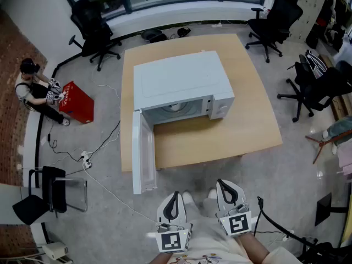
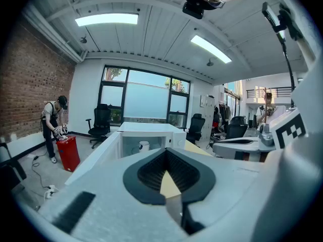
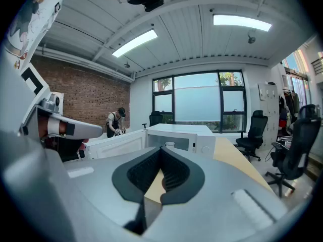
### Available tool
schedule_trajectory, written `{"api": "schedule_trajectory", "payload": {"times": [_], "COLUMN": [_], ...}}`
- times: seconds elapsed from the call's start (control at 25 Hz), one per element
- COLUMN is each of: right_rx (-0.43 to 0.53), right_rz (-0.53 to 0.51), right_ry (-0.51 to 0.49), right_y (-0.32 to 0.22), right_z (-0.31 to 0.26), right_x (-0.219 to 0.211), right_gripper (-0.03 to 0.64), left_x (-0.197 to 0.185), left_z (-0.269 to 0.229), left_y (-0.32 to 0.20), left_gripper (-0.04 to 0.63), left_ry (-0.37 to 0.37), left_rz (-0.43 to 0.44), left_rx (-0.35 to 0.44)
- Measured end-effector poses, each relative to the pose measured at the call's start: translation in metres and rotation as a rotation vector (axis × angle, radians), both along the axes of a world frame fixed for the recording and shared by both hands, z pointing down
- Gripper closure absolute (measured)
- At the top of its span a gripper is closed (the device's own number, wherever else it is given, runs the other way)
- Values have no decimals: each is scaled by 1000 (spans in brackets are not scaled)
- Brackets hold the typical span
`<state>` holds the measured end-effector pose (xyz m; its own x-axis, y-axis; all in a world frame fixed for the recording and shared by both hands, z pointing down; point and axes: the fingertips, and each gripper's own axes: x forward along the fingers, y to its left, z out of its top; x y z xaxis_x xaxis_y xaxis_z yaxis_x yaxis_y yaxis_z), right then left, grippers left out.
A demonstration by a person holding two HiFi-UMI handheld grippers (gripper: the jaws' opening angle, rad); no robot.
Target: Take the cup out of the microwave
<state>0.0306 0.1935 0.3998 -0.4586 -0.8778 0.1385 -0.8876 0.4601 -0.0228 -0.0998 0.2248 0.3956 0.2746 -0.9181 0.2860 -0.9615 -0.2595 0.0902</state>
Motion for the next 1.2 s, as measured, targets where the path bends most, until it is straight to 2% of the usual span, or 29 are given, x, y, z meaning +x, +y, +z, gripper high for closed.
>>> {"api": "schedule_trajectory", "payload": {"times": [0.36,0.56,0.72,0.88,1.08,1.2], "right_rx": [7,-126,-90,6,18,10], "right_rz": [-47,-34,-28,-48,-60,-58], "right_ry": [-3,2,0,-31,-59,-42], "right_y": [1,5,4,-1,-13,-32], "right_z": [1,18,2,1,-5,2], "right_x": [2,21,42,50,44,36], "right_gripper": [612,610,595,600,611,611], "left_x": [8,21,31,37,36,30], "left_z": [7,7,-2,5,5,20], "left_y": [0,-2,-1,3,-14,-36], "left_gripper": [591,591,592,592,592,592], "left_ry": [-4,-15,-39,-37,-52,-9], "left_rz": [-9,-17,-51,-92,-92,-101], "left_rx": [-24,-20,3,14,4,-3]}}
